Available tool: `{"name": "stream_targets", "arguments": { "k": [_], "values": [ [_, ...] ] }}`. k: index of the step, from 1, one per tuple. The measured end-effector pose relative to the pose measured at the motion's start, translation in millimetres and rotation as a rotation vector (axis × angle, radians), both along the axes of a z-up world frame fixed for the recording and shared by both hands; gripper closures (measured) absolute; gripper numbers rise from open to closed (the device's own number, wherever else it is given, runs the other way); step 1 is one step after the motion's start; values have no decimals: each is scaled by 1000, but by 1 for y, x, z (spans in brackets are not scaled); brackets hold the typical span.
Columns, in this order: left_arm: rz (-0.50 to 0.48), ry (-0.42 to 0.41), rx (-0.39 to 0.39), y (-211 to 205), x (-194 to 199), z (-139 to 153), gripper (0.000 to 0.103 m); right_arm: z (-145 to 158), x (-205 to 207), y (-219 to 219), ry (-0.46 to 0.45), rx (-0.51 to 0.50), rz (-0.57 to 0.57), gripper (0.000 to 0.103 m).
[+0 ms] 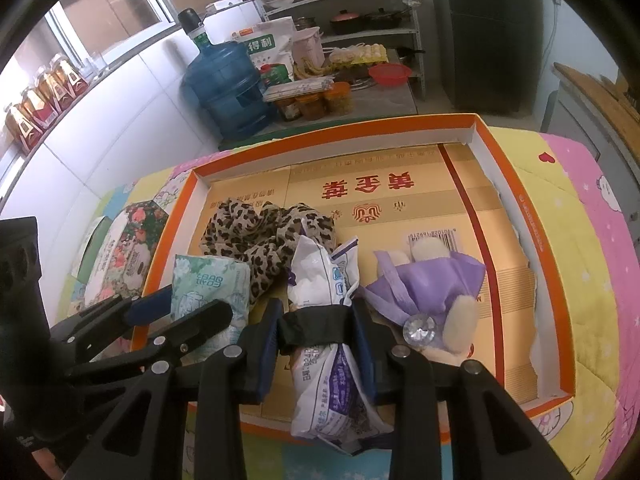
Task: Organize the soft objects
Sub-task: 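Open the left tool to drop the tissue pack while the right tool releases the snack bag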
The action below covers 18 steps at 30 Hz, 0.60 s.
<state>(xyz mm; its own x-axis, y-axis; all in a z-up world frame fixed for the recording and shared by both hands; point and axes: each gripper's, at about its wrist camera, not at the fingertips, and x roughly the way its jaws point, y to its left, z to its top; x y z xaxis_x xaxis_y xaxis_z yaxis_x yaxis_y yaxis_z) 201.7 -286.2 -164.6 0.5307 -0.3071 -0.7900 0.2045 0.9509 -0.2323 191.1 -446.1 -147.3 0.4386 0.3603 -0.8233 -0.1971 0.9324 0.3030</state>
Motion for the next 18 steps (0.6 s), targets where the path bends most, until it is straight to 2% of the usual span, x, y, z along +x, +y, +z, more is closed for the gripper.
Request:
{"name": "stream_targets", "arguments": {
  "k": [5,13,18],
  "values": [
    [1,1,0,1,1,0,44,0,1,0,3,3,1,66],
    [14,-23,-1,7,-2,5,39,5,-3,-5,-22,-14,-10,55],
    [16,-36,-11,10,-5,12,39,11,-8,-6,-23,3,-22,53]
  ]
}}
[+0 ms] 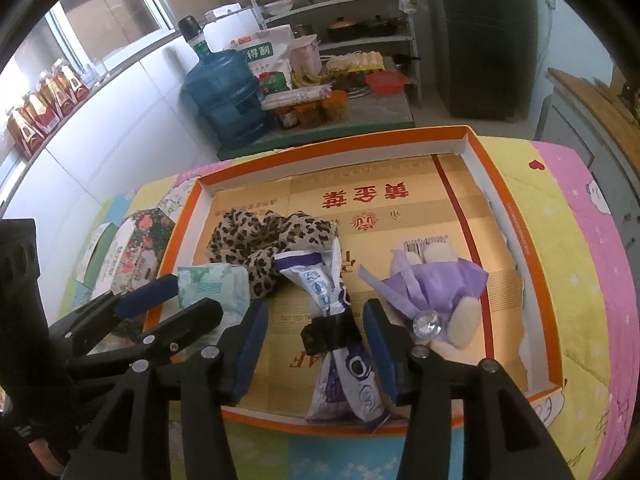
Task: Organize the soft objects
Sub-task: 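Open the left tool to drop the tissue pack while the right tool releases the snack bag, then move the left tool to the wrapped bread while the right tool reaches the floral scrunchie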
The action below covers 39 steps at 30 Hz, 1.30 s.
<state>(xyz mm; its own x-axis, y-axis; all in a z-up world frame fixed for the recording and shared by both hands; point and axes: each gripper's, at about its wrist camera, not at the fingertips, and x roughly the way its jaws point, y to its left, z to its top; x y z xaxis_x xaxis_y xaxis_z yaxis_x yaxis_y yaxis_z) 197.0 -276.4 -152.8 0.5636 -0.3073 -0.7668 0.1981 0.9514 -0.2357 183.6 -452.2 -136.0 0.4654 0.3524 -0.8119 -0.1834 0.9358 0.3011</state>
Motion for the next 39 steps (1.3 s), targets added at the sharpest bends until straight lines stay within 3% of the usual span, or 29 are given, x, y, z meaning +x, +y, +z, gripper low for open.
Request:
{"name": "stream_targets", "arguments": {
  "k": [7,11,14,27,39],
  "values": [
    [-11,-13,-10,2,-9,8,38,7,-10,0,-4,8,-21,53],
    [-12,-30,-14,4,-14,14,28,15,-17,0,-20,9,-41,53],
    [-24,-45,-29,5,-20,21,26,21,-24,0,-29,8,-52,53],
    [-89,-104,-30,11,-47,50,26,52,-59,3,-90,-25,-118,53],
    [-99,-152,-25,54,-81,77,26,71,-89,41,-124,-38,-120,53]
  ]
}}
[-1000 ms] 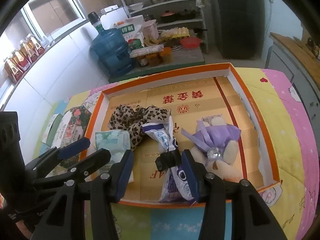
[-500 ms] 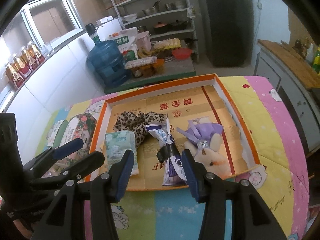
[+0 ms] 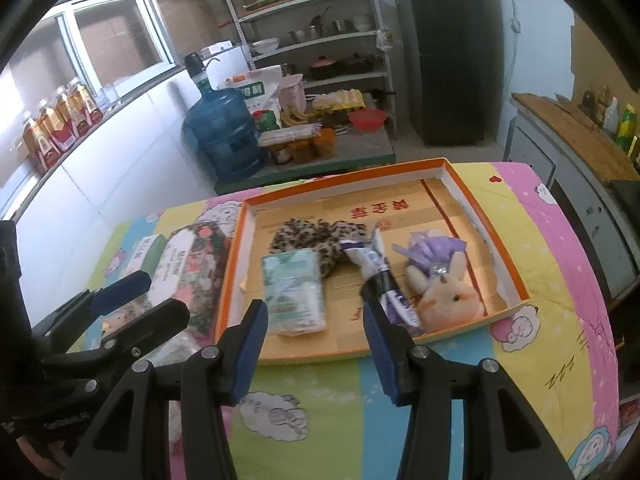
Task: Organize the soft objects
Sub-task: 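Move the left tool to the wrapped bread while the right tool reaches the floral scrunchie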
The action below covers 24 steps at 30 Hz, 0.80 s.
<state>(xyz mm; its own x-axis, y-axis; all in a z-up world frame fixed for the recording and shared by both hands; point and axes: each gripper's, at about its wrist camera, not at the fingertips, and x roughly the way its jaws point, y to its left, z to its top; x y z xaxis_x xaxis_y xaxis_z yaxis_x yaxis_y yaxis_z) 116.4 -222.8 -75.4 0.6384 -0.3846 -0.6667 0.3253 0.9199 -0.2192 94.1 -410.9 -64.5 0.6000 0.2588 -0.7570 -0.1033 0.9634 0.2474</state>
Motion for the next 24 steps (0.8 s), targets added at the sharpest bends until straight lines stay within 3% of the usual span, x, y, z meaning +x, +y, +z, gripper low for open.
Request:
{"name": "stream_targets", "arguments": {
  "k": [24],
  "values": [
    [107,-48,18,127,-62,19,26,17,-47,114,-16,-5,93,53]
  ]
}}
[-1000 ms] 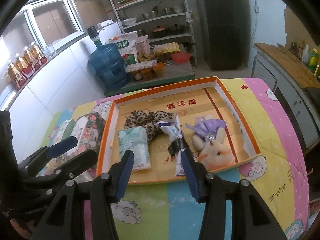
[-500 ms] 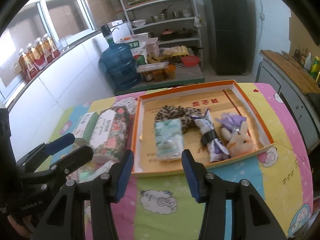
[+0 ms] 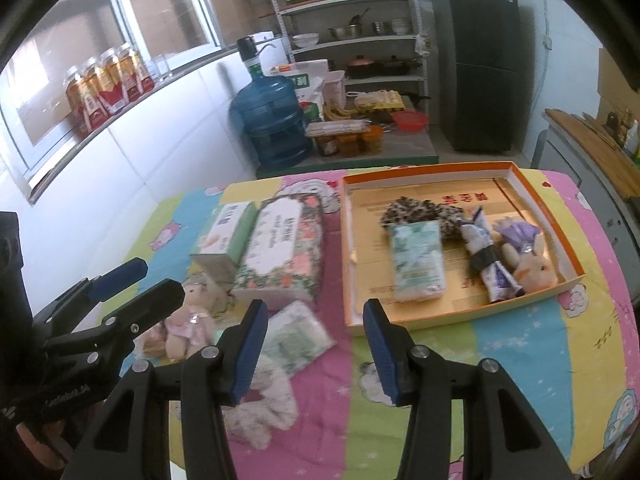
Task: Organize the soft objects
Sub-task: 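Move the left tool to the wrapped bread while the right tool reaches the floral scrunchie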
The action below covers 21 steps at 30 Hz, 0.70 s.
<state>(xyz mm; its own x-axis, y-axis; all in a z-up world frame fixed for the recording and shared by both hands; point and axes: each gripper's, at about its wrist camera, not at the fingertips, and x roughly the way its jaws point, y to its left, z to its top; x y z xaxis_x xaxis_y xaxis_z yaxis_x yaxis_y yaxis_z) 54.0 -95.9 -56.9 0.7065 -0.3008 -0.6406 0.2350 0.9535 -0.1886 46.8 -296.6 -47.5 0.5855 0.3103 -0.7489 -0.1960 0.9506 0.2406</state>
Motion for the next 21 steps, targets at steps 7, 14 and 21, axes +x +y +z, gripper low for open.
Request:
{"name": "stream_targets", "arguments": {
  "k": [7,14,21],
  "values": [
    [31,-8,0,39,-16,1,26,2,-15,35,-6,-8,25,53],
    [69,3,-5,77,-27,-5,26,-1,-29,57,-4,-14,23,53],
    [96,5,-8,109,-37,-14,26,-10,-37,69,10,-17,4,53]
  ]
}}
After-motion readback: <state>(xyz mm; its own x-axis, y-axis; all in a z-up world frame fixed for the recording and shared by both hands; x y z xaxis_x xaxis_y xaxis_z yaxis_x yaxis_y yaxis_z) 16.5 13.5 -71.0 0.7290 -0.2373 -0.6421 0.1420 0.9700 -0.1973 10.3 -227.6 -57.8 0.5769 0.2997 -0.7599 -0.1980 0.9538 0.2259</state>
